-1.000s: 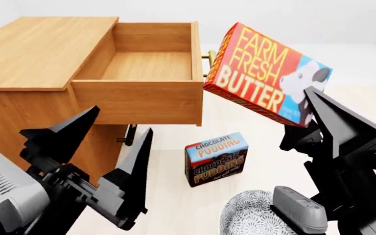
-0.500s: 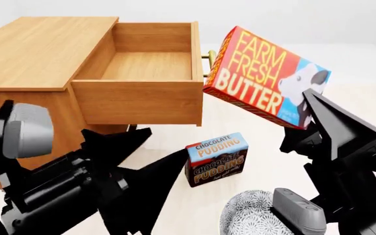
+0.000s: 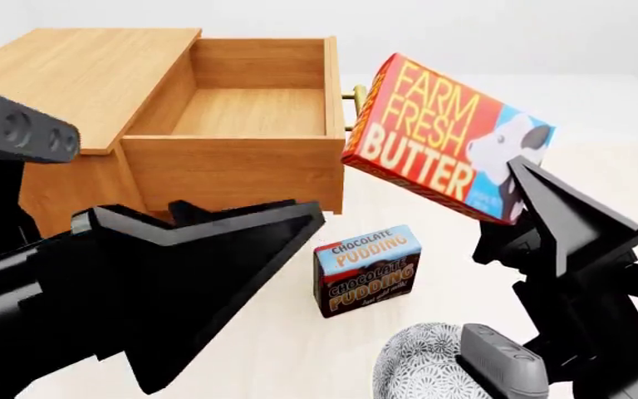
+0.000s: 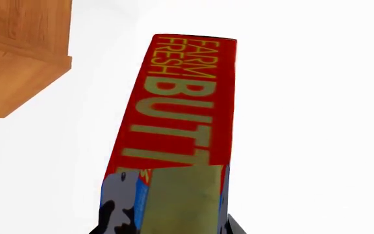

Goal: Put the butter at the front in the top drawer of the cabinet and close it.

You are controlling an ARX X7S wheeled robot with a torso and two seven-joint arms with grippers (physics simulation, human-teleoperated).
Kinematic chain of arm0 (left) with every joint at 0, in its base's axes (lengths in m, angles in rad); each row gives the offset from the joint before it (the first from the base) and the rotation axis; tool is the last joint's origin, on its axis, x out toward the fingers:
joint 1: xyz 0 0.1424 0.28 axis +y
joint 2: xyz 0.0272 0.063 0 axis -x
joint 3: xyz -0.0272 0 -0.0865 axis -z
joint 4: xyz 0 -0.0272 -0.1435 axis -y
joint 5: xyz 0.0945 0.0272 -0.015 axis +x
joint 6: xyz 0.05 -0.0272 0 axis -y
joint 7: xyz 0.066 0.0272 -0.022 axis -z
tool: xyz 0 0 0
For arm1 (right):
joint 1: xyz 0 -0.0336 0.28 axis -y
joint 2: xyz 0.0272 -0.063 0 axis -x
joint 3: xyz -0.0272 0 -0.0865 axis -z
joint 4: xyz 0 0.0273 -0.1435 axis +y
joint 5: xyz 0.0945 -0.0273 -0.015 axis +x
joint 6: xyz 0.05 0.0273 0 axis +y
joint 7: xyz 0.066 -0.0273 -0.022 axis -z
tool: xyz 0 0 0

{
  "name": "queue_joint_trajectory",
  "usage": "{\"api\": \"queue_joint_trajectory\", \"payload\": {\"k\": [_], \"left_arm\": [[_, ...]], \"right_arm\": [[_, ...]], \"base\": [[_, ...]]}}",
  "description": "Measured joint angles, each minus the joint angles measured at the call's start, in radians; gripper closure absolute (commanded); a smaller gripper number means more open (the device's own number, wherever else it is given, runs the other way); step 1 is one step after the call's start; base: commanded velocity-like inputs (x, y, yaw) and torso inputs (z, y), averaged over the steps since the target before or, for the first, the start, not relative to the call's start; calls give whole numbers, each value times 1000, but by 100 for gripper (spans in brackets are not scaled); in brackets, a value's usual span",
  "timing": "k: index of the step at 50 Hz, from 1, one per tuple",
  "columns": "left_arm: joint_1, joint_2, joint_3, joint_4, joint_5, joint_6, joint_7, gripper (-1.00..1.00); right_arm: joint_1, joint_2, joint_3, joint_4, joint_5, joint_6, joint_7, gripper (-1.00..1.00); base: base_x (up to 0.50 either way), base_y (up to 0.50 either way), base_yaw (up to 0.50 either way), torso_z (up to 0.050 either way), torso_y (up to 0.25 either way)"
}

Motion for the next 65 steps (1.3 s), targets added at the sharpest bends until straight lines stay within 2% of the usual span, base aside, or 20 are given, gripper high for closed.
{"api": "queue_joint_trajectory", "payload": {"k": [10,27,65], "left_arm": [[-54,52,-5,-100,-103,-61,-18,-100],[-183,131,-14,-243,-226,-159,-145,-100],[-358,243,4,-470,-279,-371,-291,-100]], "right_arm": [[-7,3,0,-5,-2,3,4,100],[-9,3,-11,4,-2,7,13,100],[-19,11,-13,-13,15,23,16,100]], "base": [[0,0,0,1,1],[0,0,0,0,1],[0,0,0,1,1]]}}
